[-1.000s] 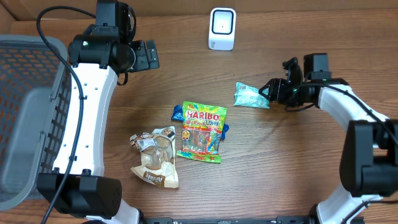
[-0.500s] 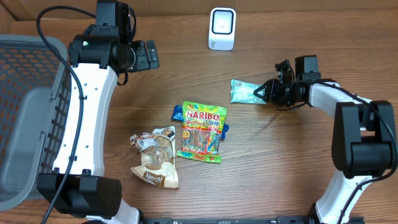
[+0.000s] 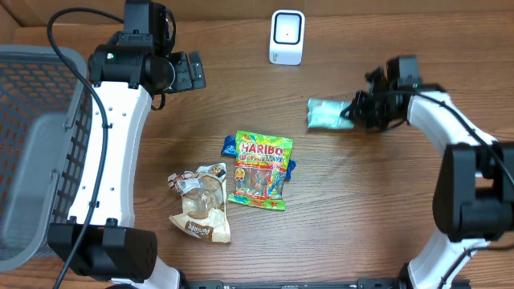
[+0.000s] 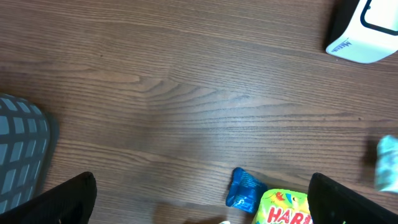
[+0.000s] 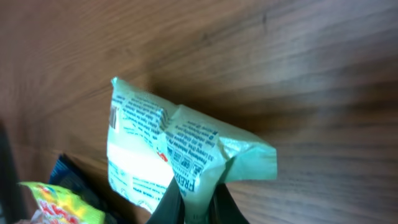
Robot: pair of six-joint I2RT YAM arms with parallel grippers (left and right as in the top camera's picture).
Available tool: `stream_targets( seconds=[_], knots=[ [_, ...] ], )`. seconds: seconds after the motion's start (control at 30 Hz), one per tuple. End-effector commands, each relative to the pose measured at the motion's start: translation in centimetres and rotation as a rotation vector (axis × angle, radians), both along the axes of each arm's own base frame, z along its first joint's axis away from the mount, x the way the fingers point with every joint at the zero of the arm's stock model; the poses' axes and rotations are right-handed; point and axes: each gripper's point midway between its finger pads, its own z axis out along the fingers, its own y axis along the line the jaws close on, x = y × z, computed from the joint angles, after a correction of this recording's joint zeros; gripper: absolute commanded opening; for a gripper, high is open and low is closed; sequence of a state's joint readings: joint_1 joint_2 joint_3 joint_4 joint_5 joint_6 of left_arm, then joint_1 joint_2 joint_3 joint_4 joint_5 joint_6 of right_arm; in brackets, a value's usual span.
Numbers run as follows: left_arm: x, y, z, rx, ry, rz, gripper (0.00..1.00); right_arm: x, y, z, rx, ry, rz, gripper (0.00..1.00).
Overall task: Scan the item barcode
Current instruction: 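Carry the pale green packet up to the white scanner face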
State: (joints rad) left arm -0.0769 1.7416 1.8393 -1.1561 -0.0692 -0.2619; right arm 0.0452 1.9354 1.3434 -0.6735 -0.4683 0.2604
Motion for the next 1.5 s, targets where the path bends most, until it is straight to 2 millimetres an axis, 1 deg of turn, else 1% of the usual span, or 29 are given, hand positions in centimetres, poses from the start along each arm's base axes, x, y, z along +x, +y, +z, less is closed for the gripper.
stream_targets(
  seconds=[0.0, 0.03, 0.1, 0.2, 0.3, 0.33, 0.43, 0.47, 0.5, 0.57, 0.63, 0.7, 0.8, 0.87, 1.0, 1.07, 1.1, 1.17, 1.27, 1.33, 1.4, 1.47],
  knots=[
    [0.4, 0.1, 0.8, 0.011, -0.025, 0.001, 1.00, 3.1, -0.1, 8.6, -0.172, -0.229, 0.002, 0.04],
    [0.4, 0.1, 0.8, 0.011, -0.025, 0.001, 1.00, 3.3, 0.0, 9.4, -0.204, -0.240, 0.003, 0.04],
    [0.4, 0.1, 0.8, 0.011, -0.025, 0.001, 1.00, 3.6, 1.0, 11.0, -0.259, -0.289, 0.060, 0.04],
    [0.4, 0.1, 0.8, 0.011, -0.025, 0.001, 1.00, 4.3, 2.4, 12.3, -0.307, -0.364, 0.118, 0.04],
    [0.4, 0.1, 0.8, 0.011, -0.025, 0.001, 1.00, 4.7, 4.5, 13.1, -0.309, -0.445, 0.203, 0.04],
    [0.4, 0.1, 0.8, 0.011, -0.025, 0.001, 1.00, 4.7, 5.2, 13.4, -0.288, -0.458, 0.218, 0.04],
    [0.4, 0.1, 0.8, 0.011, -0.025, 0.001, 1.00, 4.0, 7.9, 14.6, -0.143, -0.491, 0.292, 0.04],
    [0.4, 0.1, 0.8, 0.011, -0.025, 0.001, 1.00, 3.6, 8.8, 15.5, -0.061, -0.506, 0.327, 0.04],
    [0.4, 0.1, 0.8, 0.011, -0.025, 0.001, 1.00, 3.2, 9.3, 16.3, -0.004, -0.522, 0.358, 0.04],
    [0.4, 0.1, 0.8, 0.011, -0.025, 0.001, 1.00, 1.9, 10.3, 18.5, 0.104, -0.608, 0.495, 0.04],
    [0.4, 0.1, 0.8, 0.011, -0.025, 0.001, 1.00, 0.9, 10.6, 20.3, 0.196, -0.660, 0.563, 0.04],
    [0.4, 0.1, 0.8, 0.011, -0.025, 0.001, 1.00, 0.4, 10.2, 21.6, 0.250, -0.674, 0.564, 0.04],
    [0.4, 0.1, 0.8, 0.011, -0.025, 0.001, 1.00, 0.7, 9.3, 22.0, 0.241, -0.672, 0.531, 0.04],
    [0.4, 0.1, 0.8, 0.011, -0.025, 0.001, 1.00, 1.6, 8.2, 21.0, 0.153, -0.652, 0.472, 0.04],
    [0.4, 0.1, 0.8, 0.011, -0.025, 0.001, 1.00, 4.5, 5.0, 17.5, -0.201, -0.587, 0.277, 0.04],
    [0.4, 0.1, 0.8, 0.011, -0.025, 0.001, 1.00, 5.8, 4.1, 16.5, -0.374, -0.594, 0.213, 0.04],
    [0.4, 0.1, 0.8, 0.011, -0.025, 0.001, 1.00, 6.4, 3.6, 16.4, -0.467, -0.607, 0.177, 0.04],
    [0.4, 0.1, 0.8, 0.011, -0.025, 0.001, 1.00, 7.7, 3.3, 16.5, -0.640, -0.658, 0.143, 0.04],
    [0.4, 0.1, 0.8, 0.011, -0.025, 0.001, 1.00, 9.8, 3.7, 17.9, -0.858, -0.782, 0.147, 0.04],
    [0.4, 0.1, 0.8, 0.011, -0.025, 0.001, 1.00, 11.1, 4.6, 18.6, -0.944, -0.863, 0.192, 0.04],
    [0.4, 0.1, 0.8, 0.011, -0.025, 0.001, 1.00, 12.4, 5.2, 18.9, -0.996, -0.932, 0.230, 0.04],
    [0.4, 0.1, 0.8, 0.011, -0.025, 0.001, 1.00, 13.7, 5.6, 19.1, -1.034, -0.985, 0.231, 0.04]
  ],
)
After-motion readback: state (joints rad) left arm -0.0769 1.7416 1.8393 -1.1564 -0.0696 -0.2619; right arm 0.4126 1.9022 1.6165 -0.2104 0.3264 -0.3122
